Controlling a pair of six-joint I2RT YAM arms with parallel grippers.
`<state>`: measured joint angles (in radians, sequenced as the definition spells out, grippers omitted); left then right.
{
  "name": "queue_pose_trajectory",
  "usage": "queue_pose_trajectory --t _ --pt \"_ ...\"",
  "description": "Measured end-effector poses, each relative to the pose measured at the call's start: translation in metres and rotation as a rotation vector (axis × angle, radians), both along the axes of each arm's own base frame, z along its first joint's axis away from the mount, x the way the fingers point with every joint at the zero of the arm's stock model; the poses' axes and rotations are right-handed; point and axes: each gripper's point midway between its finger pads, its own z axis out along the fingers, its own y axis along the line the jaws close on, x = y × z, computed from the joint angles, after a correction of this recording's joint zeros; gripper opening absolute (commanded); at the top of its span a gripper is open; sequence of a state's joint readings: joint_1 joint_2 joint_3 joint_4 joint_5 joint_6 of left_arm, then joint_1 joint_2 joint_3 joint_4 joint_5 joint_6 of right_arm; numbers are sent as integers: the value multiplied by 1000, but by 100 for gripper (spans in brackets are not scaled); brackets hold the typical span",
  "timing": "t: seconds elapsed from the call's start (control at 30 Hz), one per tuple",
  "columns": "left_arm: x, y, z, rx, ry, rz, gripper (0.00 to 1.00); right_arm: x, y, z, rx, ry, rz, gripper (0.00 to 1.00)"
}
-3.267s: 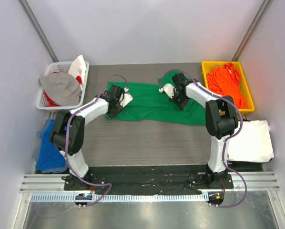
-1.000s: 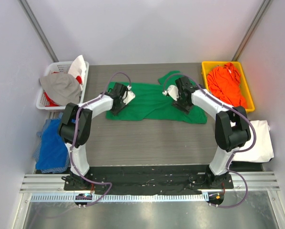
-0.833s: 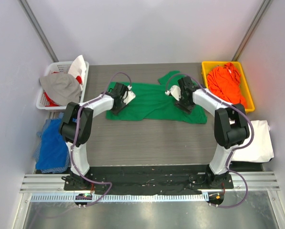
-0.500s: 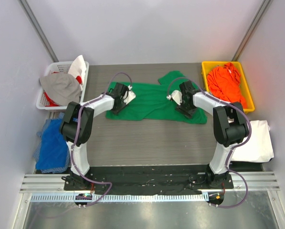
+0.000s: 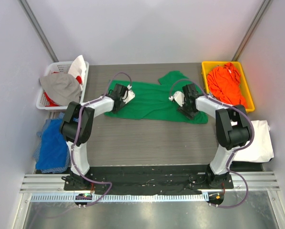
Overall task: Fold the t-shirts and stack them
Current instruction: Fold the tshirt
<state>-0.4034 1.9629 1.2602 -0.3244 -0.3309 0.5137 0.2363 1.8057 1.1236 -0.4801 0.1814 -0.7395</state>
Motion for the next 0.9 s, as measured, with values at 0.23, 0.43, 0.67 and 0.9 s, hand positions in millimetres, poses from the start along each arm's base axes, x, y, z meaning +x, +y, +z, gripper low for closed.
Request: queue_pose_trajectory --t 0.23,0.43,0.67,0.9 --pt "-11 9 0 14 -8 -3 39 -2 0 1 15 -23 -1 59" --pt "-31 18 0 29 30 -4 39 -14 -1 1 31 -15 4 60" --pt "-51 25 -1 41 80 -9 39 -37 -2 0 47 19 19 60" --pt "-72 31 -2 39 113 -15 39 -64 -4 0 54 74 36 60"
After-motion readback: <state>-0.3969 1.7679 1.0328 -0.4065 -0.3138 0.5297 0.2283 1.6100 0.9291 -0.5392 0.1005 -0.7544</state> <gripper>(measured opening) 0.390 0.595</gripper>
